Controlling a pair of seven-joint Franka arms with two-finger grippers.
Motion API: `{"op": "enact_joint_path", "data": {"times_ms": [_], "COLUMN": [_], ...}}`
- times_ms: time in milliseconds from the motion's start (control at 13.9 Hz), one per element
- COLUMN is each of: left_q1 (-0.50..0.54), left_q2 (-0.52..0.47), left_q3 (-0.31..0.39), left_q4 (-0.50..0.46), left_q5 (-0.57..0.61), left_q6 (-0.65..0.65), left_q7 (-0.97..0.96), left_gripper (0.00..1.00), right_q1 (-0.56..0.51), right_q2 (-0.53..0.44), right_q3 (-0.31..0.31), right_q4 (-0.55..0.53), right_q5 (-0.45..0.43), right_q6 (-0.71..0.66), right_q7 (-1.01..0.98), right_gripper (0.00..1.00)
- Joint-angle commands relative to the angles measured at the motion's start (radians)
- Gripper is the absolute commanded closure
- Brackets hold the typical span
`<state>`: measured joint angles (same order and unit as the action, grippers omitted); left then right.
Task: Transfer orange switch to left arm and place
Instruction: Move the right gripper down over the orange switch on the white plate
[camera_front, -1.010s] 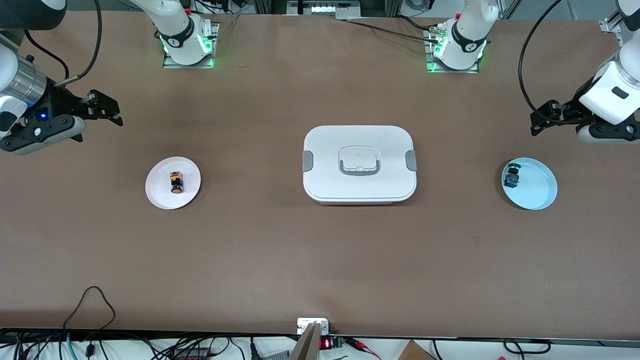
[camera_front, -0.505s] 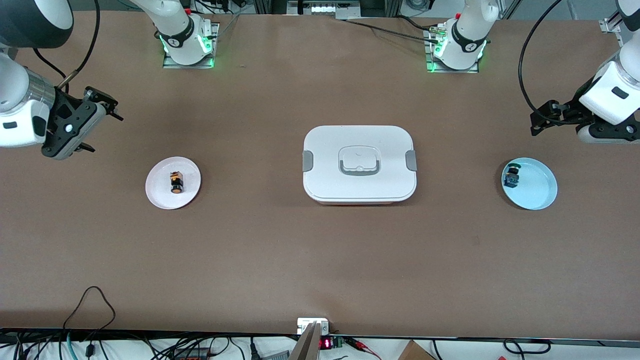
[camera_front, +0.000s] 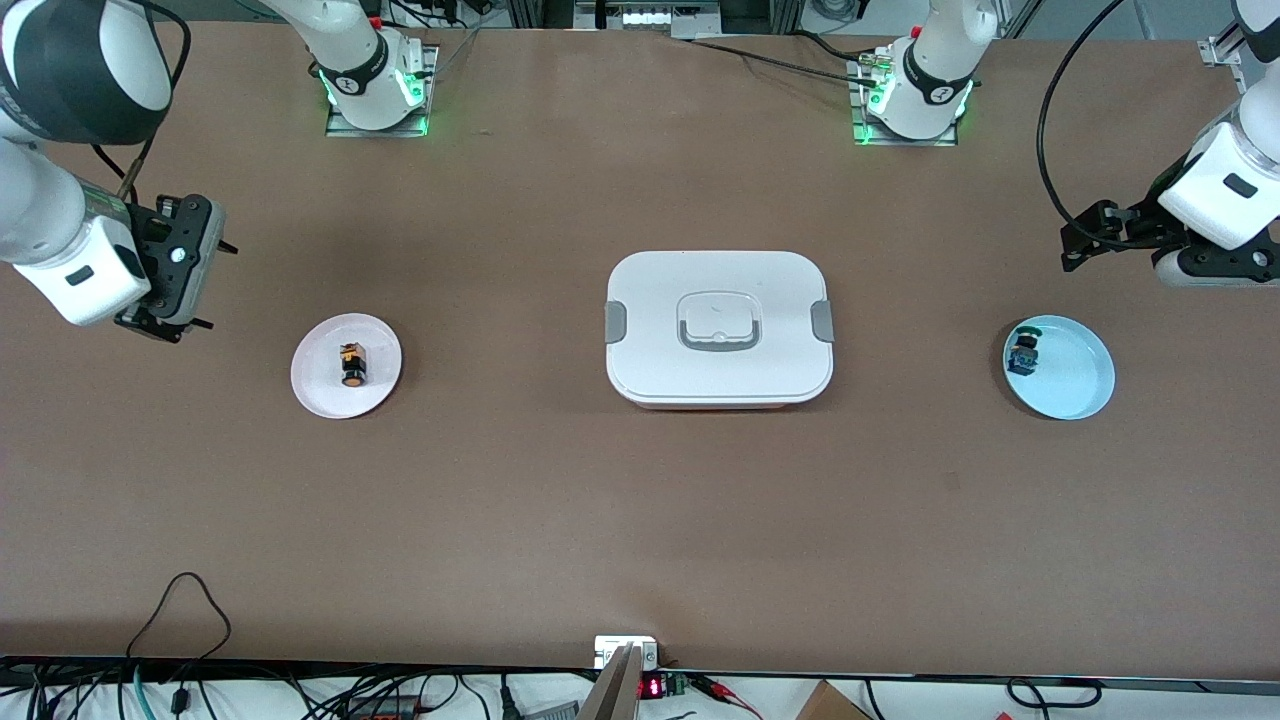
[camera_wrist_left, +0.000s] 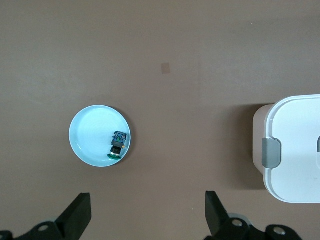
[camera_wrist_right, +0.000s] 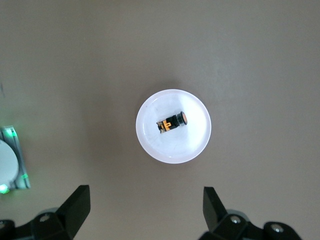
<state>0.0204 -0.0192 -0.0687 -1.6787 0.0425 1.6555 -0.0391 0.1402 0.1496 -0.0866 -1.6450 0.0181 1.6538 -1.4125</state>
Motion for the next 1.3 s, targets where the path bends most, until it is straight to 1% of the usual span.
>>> {"op": "enact_joint_path", "data": {"times_ms": [0, 144, 433, 722, 938, 1082, 1227], "left_q1": [-0.004, -0.004, -0.004, -0.002, 0.0, 0.007, 0.006], "left_q2": [0.016, 0.015, 0.016, 0.016, 0.016, 0.016, 0.016], "left_q3": [-0.002, -0.002, -0.002, 0.0, 0.0, 0.0, 0.0], "left_q4": [0.034, 0.034, 0.034, 0.034, 0.034, 0.034, 0.034], "left_q5": [0.027, 0.027, 0.025, 0.025, 0.025, 0.025, 0.025], "left_q6": [-0.026, -0.026, -0.026, -0.026, -0.028, -0.037, -0.037], "left_q7": [-0.001, -0.001, -0.001, 0.001, 0.001, 0.001, 0.001], "left_gripper": [0.0, 0.0, 0.0, 0.0, 0.0, 0.0, 0.0], "right_q1": [-0.002, 0.001, 0.002, 0.009, 0.01, 0.012, 0.012], "right_q2": [0.039, 0.048, 0.073, 0.08, 0.091, 0.11, 0.146], "right_q3": [0.004, 0.004, 0.004, 0.005, 0.007, 0.01, 0.011], "right_q4": [-0.009, -0.062, -0.197, -0.376, -0.516, -0.567, -0.585], "right_q5": [-0.015, -0.017, -0.017, -0.017, -0.017, -0.015, -0.015], "right_q6": [0.056, 0.136, 0.305, 0.539, 0.742, 0.835, 0.906], "right_q7": [-0.185, -0.281, -0.352, -0.387, -0.395, -0.395, -0.396], "right_gripper": [0.0, 0.0, 0.0, 0.0, 0.0, 0.0, 0.0]}}
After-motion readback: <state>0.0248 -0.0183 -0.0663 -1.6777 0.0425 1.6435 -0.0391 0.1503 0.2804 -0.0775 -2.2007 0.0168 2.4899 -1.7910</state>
